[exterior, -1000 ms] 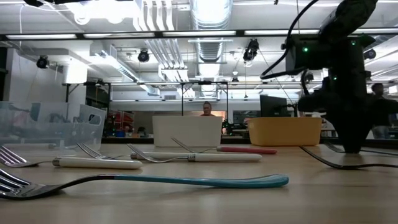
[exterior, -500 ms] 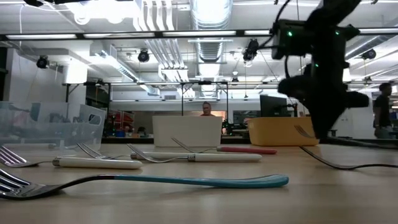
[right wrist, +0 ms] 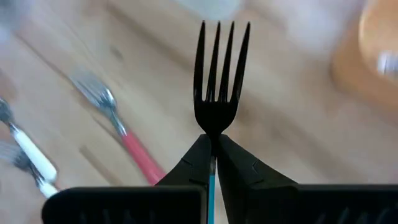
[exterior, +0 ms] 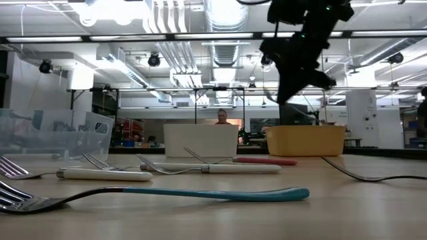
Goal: Sort silverware by color (type)
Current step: Put the top blue fork into the white bin
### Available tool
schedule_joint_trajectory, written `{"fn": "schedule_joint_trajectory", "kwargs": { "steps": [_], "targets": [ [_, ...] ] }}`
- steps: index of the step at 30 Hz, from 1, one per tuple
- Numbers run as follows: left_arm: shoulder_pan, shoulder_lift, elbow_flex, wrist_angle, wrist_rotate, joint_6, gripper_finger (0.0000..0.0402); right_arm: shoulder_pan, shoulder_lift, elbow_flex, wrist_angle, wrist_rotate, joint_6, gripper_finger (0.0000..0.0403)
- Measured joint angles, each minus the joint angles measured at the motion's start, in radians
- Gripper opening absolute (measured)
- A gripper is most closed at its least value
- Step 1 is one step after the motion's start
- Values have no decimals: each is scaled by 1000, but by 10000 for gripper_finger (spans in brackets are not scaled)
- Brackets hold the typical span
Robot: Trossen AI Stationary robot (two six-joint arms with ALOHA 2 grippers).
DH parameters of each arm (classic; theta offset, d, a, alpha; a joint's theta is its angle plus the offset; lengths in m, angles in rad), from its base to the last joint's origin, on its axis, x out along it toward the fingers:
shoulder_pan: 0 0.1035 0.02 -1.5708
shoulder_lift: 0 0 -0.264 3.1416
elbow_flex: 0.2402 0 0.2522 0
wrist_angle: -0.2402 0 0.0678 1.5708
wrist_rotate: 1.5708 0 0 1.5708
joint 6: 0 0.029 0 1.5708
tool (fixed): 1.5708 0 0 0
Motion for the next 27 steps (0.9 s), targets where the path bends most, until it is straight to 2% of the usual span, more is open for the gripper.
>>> {"fn": "schedule_joint_trajectory", "kwargs": {
  "steps": [3, 5, 11, 16, 21, 24, 27],
  "targets": [
    [13, 1, 0, 36, 107, 25, 0, -40, 1, 29, 72, 2, -111, 9],
    [23, 2, 0, 40, 135, 33, 0, -67, 6, 44, 131, 3, -193, 9],
    [80, 2, -10, 49, 135, 34, 0, -144, 14, 39, 376, -1, -440, 9],
    [184, 2, -48, 157, 82, 51, 0, -224, 14, -1, 663, -12, -617, 9],
    [308, 4, -52, 215, 94, 47, 0, -332, 14, -65, 1011, -133, -699, 9],
    [387, 12, -53, 216, 170, 49, 0, -377, 14, -102, 1172, -180, -725, 9],
    [469, 20, -53, 232, 300, 51, 0, -396, 14, -115, 1211, -194, -749, 9]
  ]
}}
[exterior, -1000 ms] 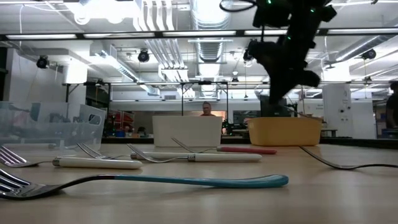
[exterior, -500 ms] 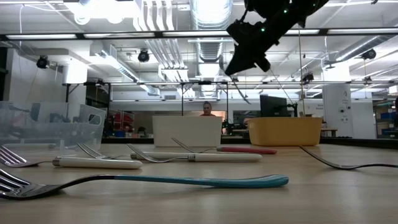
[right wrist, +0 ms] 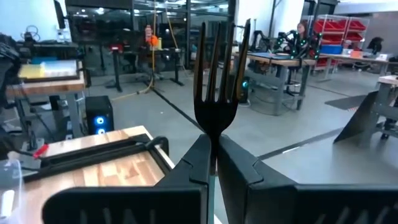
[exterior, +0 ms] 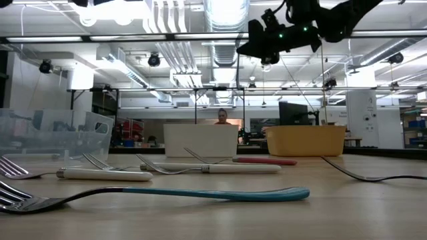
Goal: Sort silverware by color (type)
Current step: Put the top blue fork into the white bin
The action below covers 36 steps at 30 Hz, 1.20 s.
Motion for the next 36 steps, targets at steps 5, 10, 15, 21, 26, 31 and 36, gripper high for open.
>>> {"fn": "schedule_joint_trajectory", "kwargs": {
  "steps": [5, 10, 15, 21, 26, 31, 36],
  "targets": [
    [133, 36, 0, 61, 125, 1, 0, 0, 0, -5, 2, 0, -22, 9],
    [250, 66, 0, 75, 125, 2, 0, 0, 0, 9, 1, 0, -18, 9],
    [341, 100, 0, 72, 126, -5, 0, -3, 0, 95, -116, 0, -46, 9],
    [440, 149, 0, 85, 126, 5, 0, -40, 18, 294, -490, 0, -123, 9],
    [518, 191, 0, 159, 131, 20, 0, -101, 88, 474, -751, 0, -195, 9],
    [577, 222, 0, 266, 168, 77, 0, -170, 201, 649, -961, -27, -276, 9],
    [630, 243, 0, 305, 178, 144, 0, -233, 328, 836, -1187, -124, -376, 9]
  ]
}}
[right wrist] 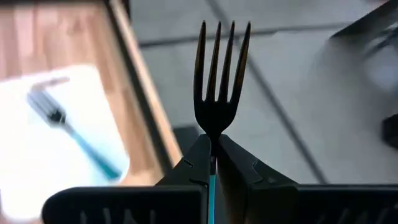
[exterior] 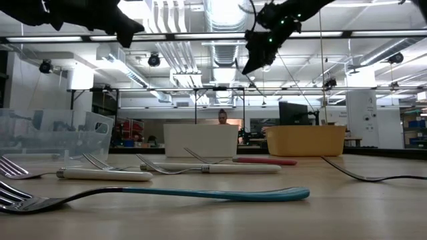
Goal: Sort silverware by color (type)
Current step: Put the top blue fork into the white bin
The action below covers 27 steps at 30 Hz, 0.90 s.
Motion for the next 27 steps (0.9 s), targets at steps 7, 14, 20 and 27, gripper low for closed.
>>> {"fn": "schedule_joint_trajectory", "kwargs": {
  "steps": [7, 14, 20, 27],
  "targets": [
    [83, 26, 1, 15, 0, 20, 0, -65, 147, 248, -344, -154, -116, 9],
    [137, 40, 1, 19, 0, 18, 0, -82, 234, 332, -637, -155, -219, 9],
    [171, 60, 2, 99, 0, 17, 0, -75, 271, 333, -581, -135, -309, 9],
    [179, 93, 2, 173, 0, 15, 0, -37, 339, 426, -484, -137, -343, 9]
  ]
}}
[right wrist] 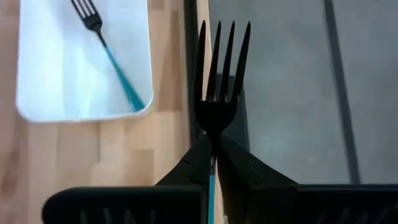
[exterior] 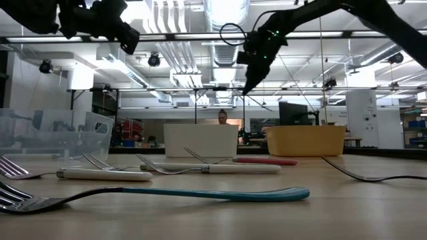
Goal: Sort silverware by color (type)
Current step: Put the top blue fork into the white bin
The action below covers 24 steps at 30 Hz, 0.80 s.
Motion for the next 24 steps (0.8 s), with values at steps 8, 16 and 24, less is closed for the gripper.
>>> {"fn": "schedule_joint_trajectory", "kwargs": {
  "steps": [8, 16, 24],
  "targets": [
    [0, 16, 0, 8, 0, -14, 0, 79, 97, 113, 71, -120, -40, 9],
    [0, 16, 0, 7, 0, -74, 0, 188, 175, 159, 136, -130, -117, 9],
    [0, 15, 0, -13, -1, -158, 0, 290, 187, 159, 155, -124, -167, 9]
  ]
}}
